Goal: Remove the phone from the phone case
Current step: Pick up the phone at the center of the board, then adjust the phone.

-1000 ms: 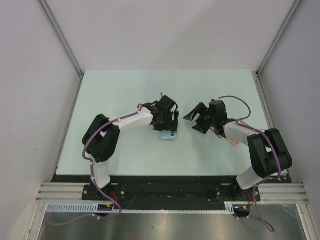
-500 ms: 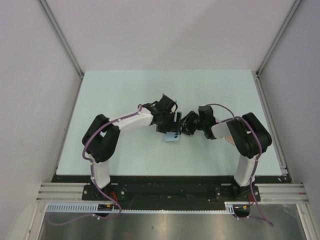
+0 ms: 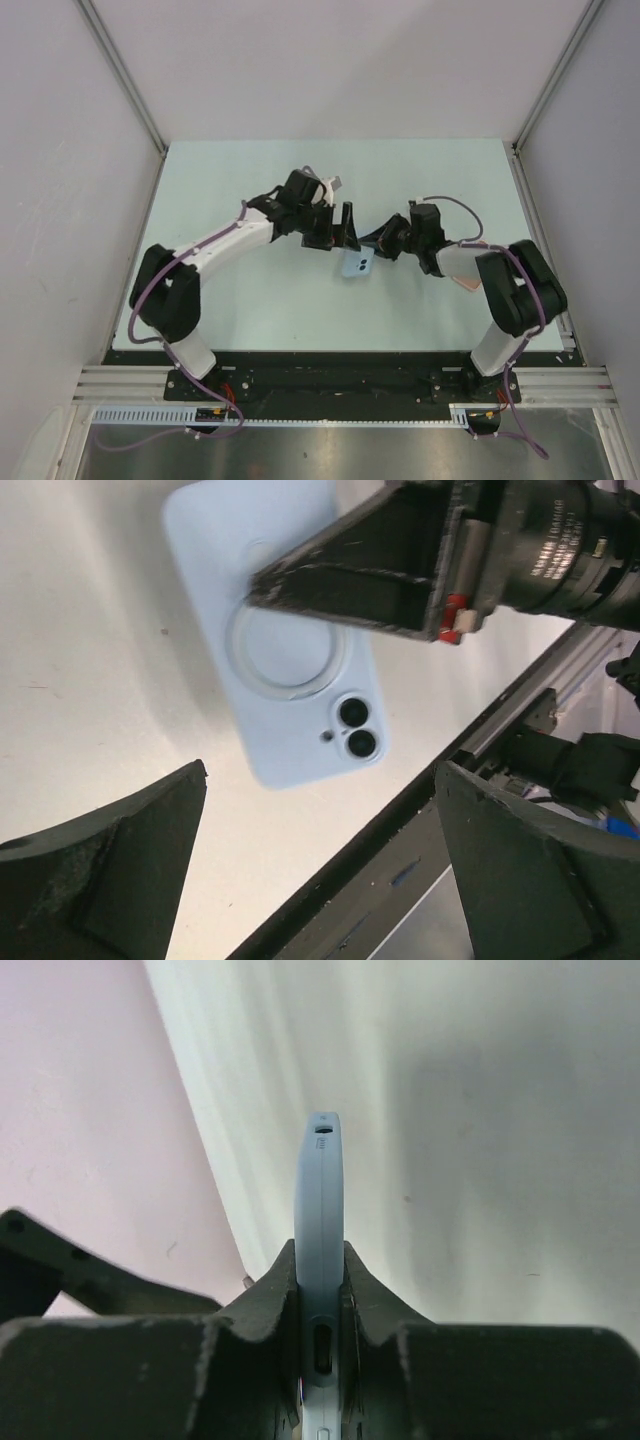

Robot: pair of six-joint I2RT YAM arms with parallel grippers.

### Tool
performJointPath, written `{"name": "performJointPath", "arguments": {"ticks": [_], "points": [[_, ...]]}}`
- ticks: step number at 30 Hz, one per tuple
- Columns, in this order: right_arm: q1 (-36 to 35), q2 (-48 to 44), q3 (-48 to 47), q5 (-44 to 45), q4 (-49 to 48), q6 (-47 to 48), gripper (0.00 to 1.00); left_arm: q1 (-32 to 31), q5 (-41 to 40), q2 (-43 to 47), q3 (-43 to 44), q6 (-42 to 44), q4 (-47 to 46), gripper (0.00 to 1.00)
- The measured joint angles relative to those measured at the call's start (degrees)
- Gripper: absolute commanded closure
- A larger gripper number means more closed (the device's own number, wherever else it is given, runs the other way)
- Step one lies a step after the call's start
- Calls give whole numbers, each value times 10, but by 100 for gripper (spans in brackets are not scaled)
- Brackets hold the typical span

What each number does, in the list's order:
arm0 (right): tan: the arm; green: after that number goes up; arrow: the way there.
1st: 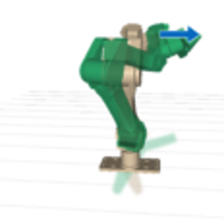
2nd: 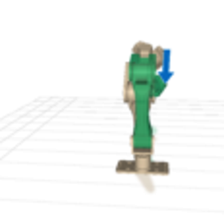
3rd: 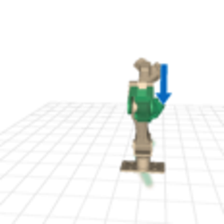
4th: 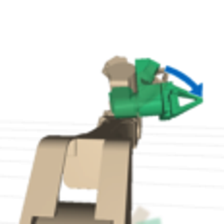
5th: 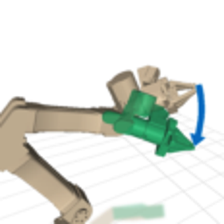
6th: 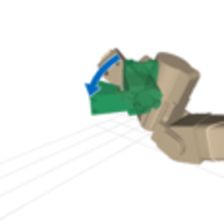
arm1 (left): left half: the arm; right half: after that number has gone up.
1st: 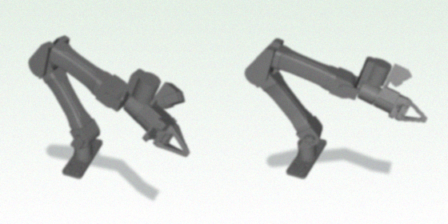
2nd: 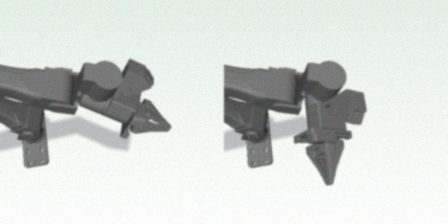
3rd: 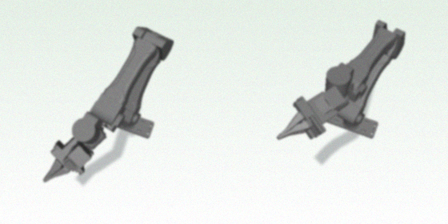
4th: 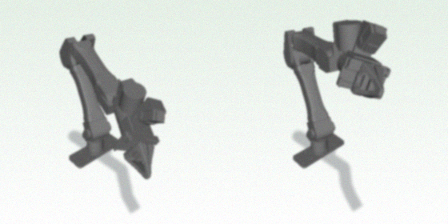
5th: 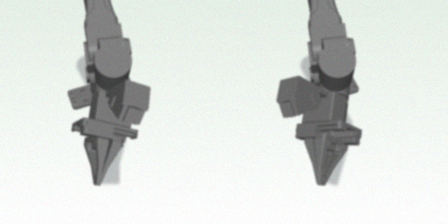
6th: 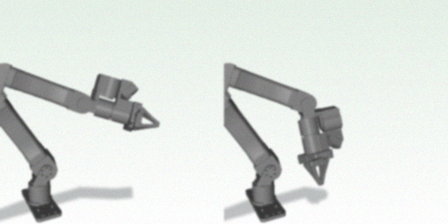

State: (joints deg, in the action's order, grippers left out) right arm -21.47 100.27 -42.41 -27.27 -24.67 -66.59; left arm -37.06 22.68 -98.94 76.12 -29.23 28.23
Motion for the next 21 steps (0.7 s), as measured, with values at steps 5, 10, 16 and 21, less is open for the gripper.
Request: {"name": "performJointPath", "arguments": {"ticks": [5,10,16,21], "points": [[20,-111,0,11,27,79,100,67,91,71,-51,-8,-67,0],[23,-163,0,-31,5,147,100,141,225,98,-165,-113,-245,0],[27,-167,0,-125,-46,191,100,143,307,98,-188,-185,-364,0],[42,-168,1,-218,-122,166,100,143,361,100,-192,-240,-481,2]]}}
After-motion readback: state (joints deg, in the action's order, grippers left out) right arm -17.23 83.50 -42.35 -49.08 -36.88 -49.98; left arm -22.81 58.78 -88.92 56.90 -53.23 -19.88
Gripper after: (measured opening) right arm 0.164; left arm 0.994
